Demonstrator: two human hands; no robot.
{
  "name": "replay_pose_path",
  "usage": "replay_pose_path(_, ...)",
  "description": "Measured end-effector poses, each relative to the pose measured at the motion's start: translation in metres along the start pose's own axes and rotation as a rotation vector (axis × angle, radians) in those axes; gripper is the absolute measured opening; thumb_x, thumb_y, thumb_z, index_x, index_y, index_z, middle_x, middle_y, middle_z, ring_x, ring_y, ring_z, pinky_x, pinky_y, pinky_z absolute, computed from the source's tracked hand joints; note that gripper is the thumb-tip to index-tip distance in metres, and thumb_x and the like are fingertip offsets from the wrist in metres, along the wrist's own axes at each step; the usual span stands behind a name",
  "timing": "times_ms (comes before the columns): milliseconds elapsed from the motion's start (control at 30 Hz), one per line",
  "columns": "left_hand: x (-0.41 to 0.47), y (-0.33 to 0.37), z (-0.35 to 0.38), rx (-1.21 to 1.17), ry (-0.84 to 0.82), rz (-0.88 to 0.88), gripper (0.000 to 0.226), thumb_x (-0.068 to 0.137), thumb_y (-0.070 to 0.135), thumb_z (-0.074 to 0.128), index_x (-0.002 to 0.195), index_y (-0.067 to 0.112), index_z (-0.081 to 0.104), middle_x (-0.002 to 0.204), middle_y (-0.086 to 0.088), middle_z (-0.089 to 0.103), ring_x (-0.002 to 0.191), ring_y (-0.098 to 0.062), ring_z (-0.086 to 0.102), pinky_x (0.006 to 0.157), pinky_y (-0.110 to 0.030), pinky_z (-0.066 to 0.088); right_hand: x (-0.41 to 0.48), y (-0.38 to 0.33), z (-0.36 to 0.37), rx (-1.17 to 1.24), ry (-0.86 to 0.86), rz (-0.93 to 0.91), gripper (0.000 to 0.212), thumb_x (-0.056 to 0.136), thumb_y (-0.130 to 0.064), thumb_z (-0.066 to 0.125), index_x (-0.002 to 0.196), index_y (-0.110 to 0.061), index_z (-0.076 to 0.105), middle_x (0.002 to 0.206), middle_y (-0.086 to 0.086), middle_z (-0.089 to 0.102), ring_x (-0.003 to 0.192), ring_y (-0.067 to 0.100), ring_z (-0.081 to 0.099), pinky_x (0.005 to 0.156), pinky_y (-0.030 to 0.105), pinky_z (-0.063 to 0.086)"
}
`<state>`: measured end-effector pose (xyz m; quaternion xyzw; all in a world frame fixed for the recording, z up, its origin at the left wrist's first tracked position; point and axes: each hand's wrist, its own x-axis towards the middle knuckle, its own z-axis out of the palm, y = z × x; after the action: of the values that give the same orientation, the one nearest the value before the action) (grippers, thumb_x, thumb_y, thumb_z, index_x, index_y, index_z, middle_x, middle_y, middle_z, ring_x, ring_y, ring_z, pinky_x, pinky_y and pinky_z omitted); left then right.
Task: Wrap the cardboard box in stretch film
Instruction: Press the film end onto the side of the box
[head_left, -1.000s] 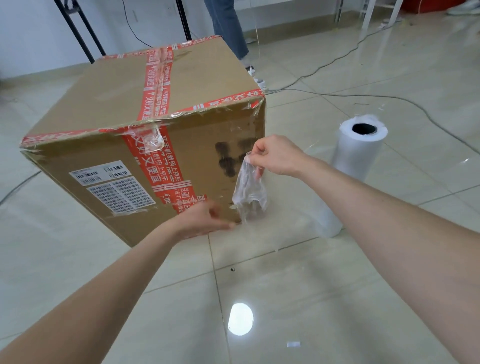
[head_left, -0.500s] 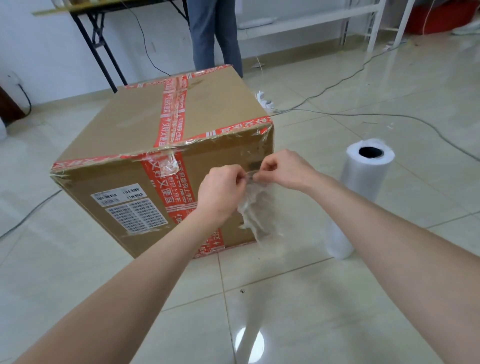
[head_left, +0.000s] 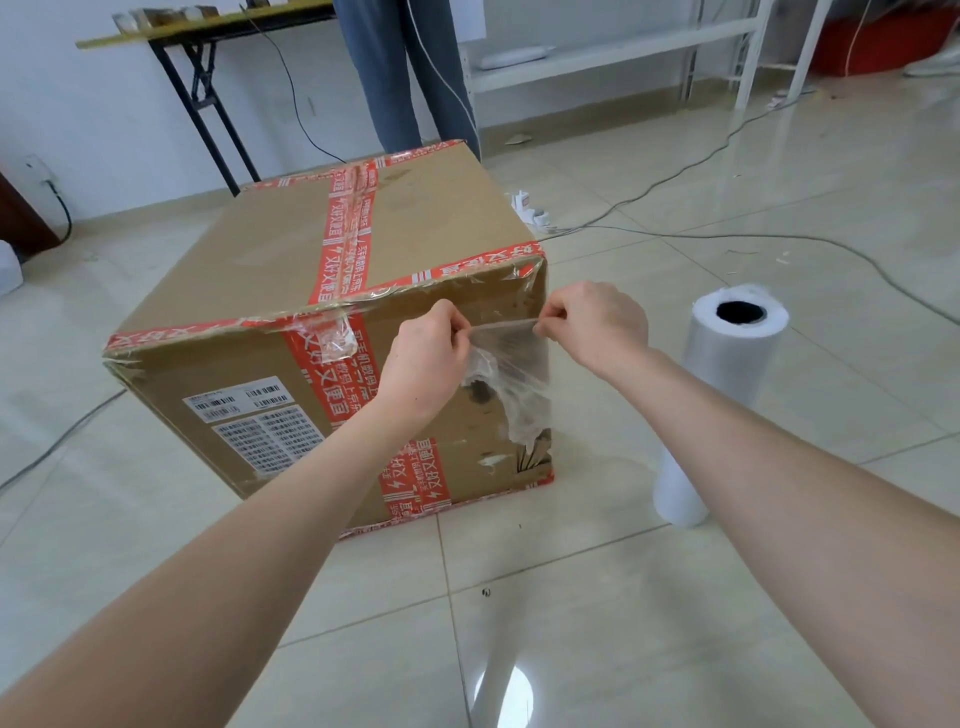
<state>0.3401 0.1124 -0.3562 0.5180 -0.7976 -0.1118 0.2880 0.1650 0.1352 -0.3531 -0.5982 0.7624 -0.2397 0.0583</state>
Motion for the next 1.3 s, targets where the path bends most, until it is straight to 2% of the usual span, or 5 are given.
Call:
replay_pose_path(233,-0.002,-0.009,-0.011,0.120,0.041,0.073,0.011,0.096,0.012,0.047,0.097,0.009,0.058,0.092,-0.003,0.060,0.078,-0.018,0.057,0.069,-0.033,0.053,0.004,-0.010,0.005,0.020,0.006,-0.020,0.013,0.088,-0.039,0.063,0.088,-0.028,0.070,0.092,-0.003,0.066,0.084,0.022,0.056,0.065,0.026,0.036)
replay_pose_path(667,0.004,0.003,-0.004,-0.077,0.003,0.051,0.007,0.097,0.017,0.051,0.100,0.013,0.055,0.076,0.002,0.061,0.065,-0.017,0.062,0.068,-0.038,0.058,0.007,0.003,-0.006,0.052,0.085,0.079,0.016,0.087,-0.041,0.064,0.081,-0.026,0.068,0.091,0.000,0.068,0.082,0.023,0.057,0.066,0.027,0.038)
replay_pose_path(1133,0.020,-0.006,-0.024,0.647,0.204,0.211,0.020,0.100,0.033,0.043,0.098,0.016,0.054,0.088,0.001,0.060,0.067,-0.023,0.052,0.050,-0.029,0.030,0.020,-0.003,0.003,-0.019,0.153,0.090,0.030,0.086,-0.055,0.059,0.094,-0.026,0.061,0.095,0.000,0.067,0.095,0.026,0.060,0.081,0.035,0.039)
replay_pose_path(1233,0.019,-0.006,-0.023,0.598,0.301,0.204,0.009,0.095,0.022,0.053,0.101,0.015,0.055,0.096,-0.003,0.054,0.075,-0.022,0.050,0.050,-0.030,0.032,0.024,-0.003,0.004,-0.033,0.195,0.092,0.028,0.086,-0.054,0.058,0.093,-0.026,0.062,0.094,0.001,0.068,0.094,0.026,0.060,0.078,0.034,0.038)
replay_pose_path(1300,0.015,-0.005,-0.014,0.619,0.338,0.428,0.016,0.081,0.009,0.067,0.096,0.012,0.060,0.091,-0.007,0.055,0.074,-0.023,0.050,0.047,-0.029,0.038,0.027,-0.002,0.005,-0.021,0.222,0.089,0.030,0.084,-0.055,0.060,0.095,-0.026,0.062,0.094,0.001,0.068,0.094,0.026,0.060,0.078,0.034,0.039)
